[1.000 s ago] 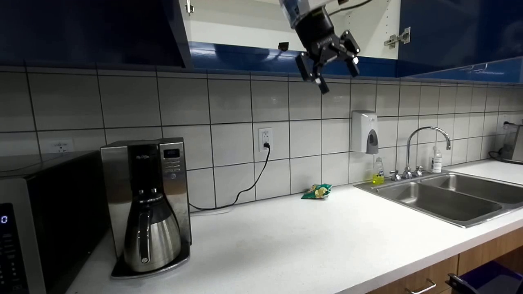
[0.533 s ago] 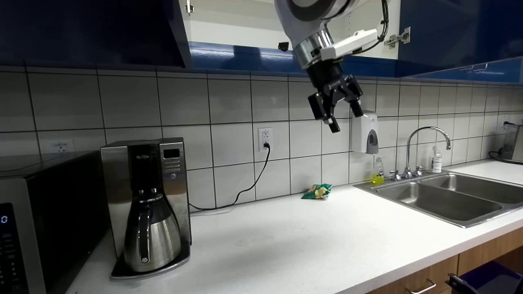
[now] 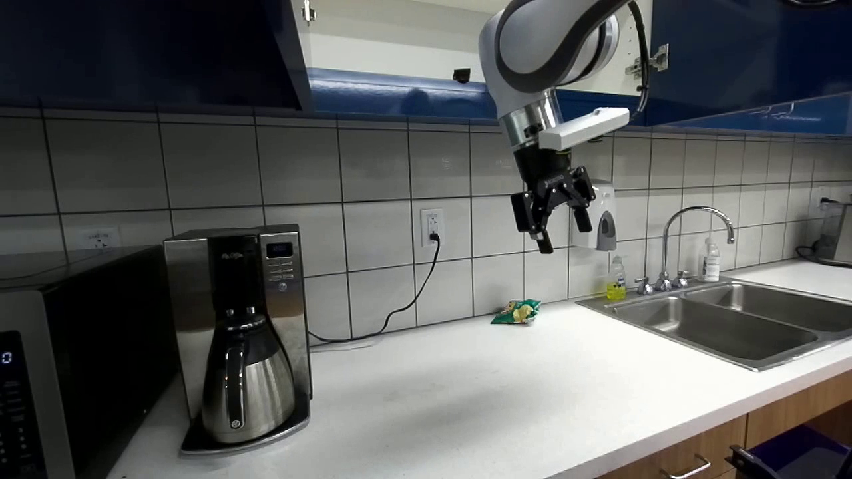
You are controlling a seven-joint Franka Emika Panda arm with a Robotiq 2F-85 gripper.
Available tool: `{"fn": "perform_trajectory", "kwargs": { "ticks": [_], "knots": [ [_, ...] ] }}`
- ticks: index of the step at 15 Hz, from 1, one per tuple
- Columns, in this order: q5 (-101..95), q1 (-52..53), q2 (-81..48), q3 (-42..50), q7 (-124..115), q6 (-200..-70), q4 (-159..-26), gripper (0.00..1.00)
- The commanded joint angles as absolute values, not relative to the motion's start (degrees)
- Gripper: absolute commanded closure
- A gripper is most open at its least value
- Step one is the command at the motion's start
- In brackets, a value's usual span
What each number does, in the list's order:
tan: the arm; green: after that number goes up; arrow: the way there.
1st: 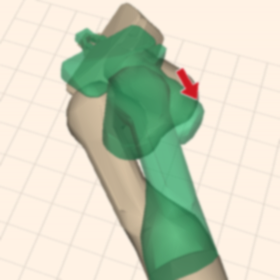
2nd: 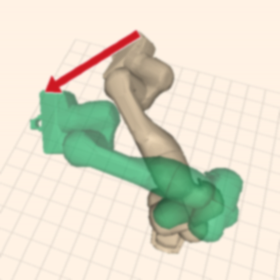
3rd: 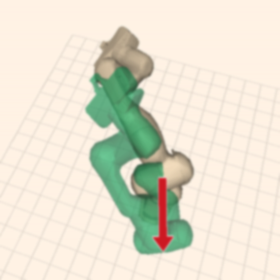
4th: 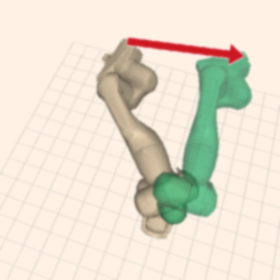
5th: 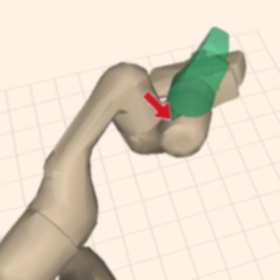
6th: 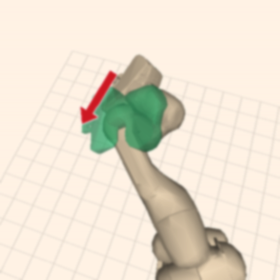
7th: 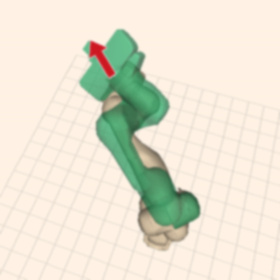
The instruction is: Shift the snickers bar to the open cupboard
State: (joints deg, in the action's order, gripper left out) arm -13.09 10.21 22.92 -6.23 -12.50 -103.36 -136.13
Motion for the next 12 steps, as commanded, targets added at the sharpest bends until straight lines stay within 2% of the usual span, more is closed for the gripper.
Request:
{"fn": "perform_trajectory", "kwargs": {
  "ticks": [1, 12],
  "knots": [
    [-10.35, 7.37, 24.39, -5.75, -12.85, -108.21, -139.79, 0.0],
    [-10.05, 4.65, 22.93, -6.02, -13.59, -109.05, -140.92, 0.0]
  ]
}}
